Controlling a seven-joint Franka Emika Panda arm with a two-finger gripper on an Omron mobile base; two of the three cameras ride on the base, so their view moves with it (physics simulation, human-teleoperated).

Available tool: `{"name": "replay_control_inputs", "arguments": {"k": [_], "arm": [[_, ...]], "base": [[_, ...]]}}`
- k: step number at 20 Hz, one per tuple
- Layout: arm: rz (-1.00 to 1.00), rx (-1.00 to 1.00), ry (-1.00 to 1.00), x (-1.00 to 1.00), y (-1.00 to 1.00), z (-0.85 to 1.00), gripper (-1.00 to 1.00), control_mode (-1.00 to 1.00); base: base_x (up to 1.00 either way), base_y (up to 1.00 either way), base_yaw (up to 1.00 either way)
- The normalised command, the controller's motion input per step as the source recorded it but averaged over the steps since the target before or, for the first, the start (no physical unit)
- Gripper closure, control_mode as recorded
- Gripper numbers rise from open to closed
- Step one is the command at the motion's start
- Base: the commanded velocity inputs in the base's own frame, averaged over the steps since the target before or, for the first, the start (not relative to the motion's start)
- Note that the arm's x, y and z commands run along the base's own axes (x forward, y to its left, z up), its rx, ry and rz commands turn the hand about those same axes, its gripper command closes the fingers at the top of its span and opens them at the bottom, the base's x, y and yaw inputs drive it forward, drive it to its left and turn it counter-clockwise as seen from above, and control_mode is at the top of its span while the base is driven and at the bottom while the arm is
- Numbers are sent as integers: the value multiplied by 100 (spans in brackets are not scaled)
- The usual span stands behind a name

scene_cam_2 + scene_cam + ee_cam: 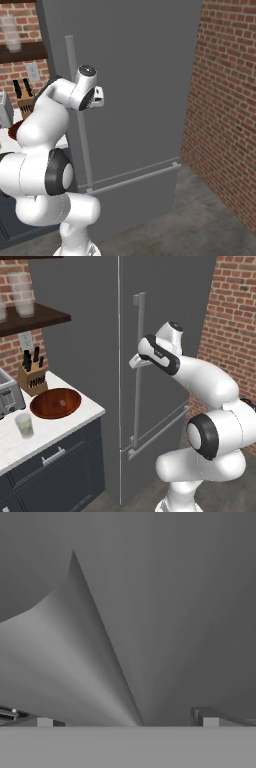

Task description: Grab a lemon wedge from the fridge and one ice cube from the ice bowl, and put them in the glass of lemonade.

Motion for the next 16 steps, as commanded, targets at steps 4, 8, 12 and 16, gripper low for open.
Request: {"name": "replay_control_inputs", "arguments": {"k": [4, 8, 12, 16], "arm": [[0, 0, -1, 18, 21, -20, -100, -100], [0, 0, -8, 10, 26, -32, -100, -100], [0, 4, -7, 17, 22, -33, -100, -100], [0, 3, -7, 23, 31, -36, 100, -100]], "base": [[0, 0, 0], [0, 0, 0], [0, 0, 0], [0, 0, 0]]}}
